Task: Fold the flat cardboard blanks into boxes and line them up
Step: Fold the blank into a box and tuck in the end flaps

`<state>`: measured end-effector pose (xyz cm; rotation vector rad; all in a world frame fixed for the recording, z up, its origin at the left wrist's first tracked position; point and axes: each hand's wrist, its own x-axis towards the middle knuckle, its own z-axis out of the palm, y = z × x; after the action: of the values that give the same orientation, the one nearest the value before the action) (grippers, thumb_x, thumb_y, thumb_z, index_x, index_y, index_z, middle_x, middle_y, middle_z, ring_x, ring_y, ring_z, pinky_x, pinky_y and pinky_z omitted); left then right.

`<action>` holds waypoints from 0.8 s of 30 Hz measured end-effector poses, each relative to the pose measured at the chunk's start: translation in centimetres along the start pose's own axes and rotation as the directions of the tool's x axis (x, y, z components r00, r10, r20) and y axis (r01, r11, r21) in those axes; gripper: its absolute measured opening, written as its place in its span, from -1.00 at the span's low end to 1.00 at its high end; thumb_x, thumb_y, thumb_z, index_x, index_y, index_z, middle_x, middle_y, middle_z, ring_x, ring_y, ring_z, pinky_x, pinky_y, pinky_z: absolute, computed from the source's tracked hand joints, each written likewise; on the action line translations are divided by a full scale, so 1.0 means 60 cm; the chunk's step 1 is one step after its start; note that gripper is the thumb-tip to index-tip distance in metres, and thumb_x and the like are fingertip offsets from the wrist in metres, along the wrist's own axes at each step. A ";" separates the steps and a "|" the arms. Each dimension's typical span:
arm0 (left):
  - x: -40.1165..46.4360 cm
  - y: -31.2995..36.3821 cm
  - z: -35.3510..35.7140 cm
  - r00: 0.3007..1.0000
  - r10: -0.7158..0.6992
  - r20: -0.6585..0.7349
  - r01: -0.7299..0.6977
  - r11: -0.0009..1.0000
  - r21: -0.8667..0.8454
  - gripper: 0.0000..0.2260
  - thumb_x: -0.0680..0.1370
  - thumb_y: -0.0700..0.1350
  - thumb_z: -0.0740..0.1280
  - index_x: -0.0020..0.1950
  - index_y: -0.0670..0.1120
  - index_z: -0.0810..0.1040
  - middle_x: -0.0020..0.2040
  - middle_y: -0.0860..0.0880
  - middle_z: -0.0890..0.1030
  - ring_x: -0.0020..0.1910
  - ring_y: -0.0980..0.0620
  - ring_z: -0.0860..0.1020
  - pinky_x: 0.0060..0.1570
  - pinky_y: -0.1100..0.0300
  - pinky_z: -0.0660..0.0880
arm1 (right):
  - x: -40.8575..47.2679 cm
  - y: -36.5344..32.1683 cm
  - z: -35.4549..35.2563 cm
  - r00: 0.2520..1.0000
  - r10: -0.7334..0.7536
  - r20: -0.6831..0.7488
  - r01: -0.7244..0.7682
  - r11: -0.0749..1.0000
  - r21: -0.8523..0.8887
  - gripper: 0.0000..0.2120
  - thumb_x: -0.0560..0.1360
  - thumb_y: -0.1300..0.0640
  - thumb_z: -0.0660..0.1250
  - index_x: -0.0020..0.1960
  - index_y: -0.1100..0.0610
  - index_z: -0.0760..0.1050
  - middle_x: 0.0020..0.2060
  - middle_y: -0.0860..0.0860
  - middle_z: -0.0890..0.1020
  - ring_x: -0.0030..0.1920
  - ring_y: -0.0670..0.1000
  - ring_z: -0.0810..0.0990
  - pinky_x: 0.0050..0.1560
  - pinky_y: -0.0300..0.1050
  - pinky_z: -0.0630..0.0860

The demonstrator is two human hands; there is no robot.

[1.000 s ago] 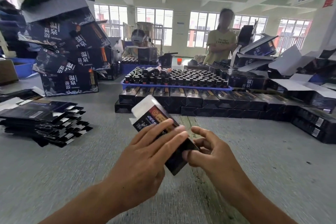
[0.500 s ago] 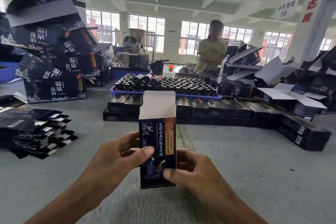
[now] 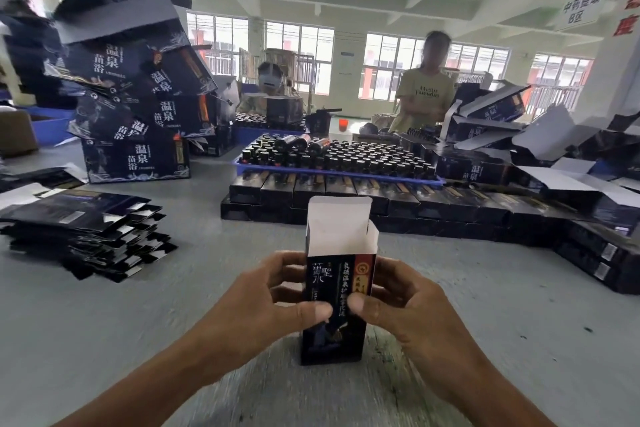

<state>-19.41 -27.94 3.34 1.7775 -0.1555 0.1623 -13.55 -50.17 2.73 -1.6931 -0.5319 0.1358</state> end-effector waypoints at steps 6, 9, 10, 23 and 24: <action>-0.003 0.007 -0.006 0.971 0.174 -0.163 -0.193 0.976 -0.103 -0.51 0.36 0.06 0.60 0.22 0.20 0.49 0.17 0.09 0.68 0.13 0.05 0.66 0.03 0.29 0.59 | -0.001 0.004 0.003 1.000 -0.020 0.001 0.020 1.000 0.006 -0.46 0.33 -0.01 0.59 0.27 -0.16 0.52 0.15 -0.22 0.68 0.17 -0.19 0.64 0.12 -0.20 0.58; -0.004 0.007 -0.006 0.950 0.259 -0.173 -0.271 0.961 -0.047 -0.64 0.41 0.07 0.55 0.13 0.27 0.51 0.17 0.11 0.68 0.14 0.04 0.66 0.06 0.26 0.60 | -0.001 0.003 0.003 0.999 -0.030 0.010 0.030 0.999 0.014 -0.45 0.32 0.00 0.58 0.28 -0.12 0.52 0.15 -0.21 0.68 0.18 -0.19 0.64 0.06 -0.26 0.61; -0.005 0.006 -0.004 0.943 0.286 -0.171 -0.294 0.956 -0.022 -0.66 0.43 0.10 0.55 0.13 0.27 0.51 0.17 0.11 0.67 0.15 0.04 0.66 0.08 0.23 0.60 | -0.002 0.002 0.004 0.999 -0.033 0.014 0.033 0.999 0.013 -0.45 0.33 0.00 0.58 0.28 -0.11 0.52 0.15 -0.20 0.68 0.18 -0.18 0.64 0.06 -0.26 0.60; -0.007 0.000 -0.002 0.906 0.399 -0.141 -0.377 0.913 0.159 -0.66 0.49 0.13 0.42 0.25 0.34 0.55 0.22 0.23 0.63 0.21 0.15 0.61 0.06 0.28 0.59 | -0.010 -0.013 0.011 0.961 -0.265 -0.083 0.258 0.963 -0.081 -0.47 0.43 -0.02 0.46 0.28 -0.46 0.42 0.18 -0.42 0.59 0.21 -0.32 0.57 0.02 -0.44 0.53; -0.007 0.001 -0.003 0.910 0.392 -0.137 -0.372 0.916 0.151 -0.67 0.48 0.11 0.42 0.24 0.33 0.56 0.21 0.21 0.64 0.21 0.14 0.61 0.05 0.29 0.59 | -0.011 -0.016 0.010 0.955 -0.285 -0.079 0.280 0.957 -0.074 -0.47 0.43 -0.03 0.43 0.28 -0.48 0.41 0.19 -0.42 0.58 0.22 -0.33 0.56 0.02 -0.44 0.53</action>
<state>-19.83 -27.77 3.35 1.8302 -0.3826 0.6123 -14.62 -49.81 3.38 -1.6556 -0.7110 -0.1643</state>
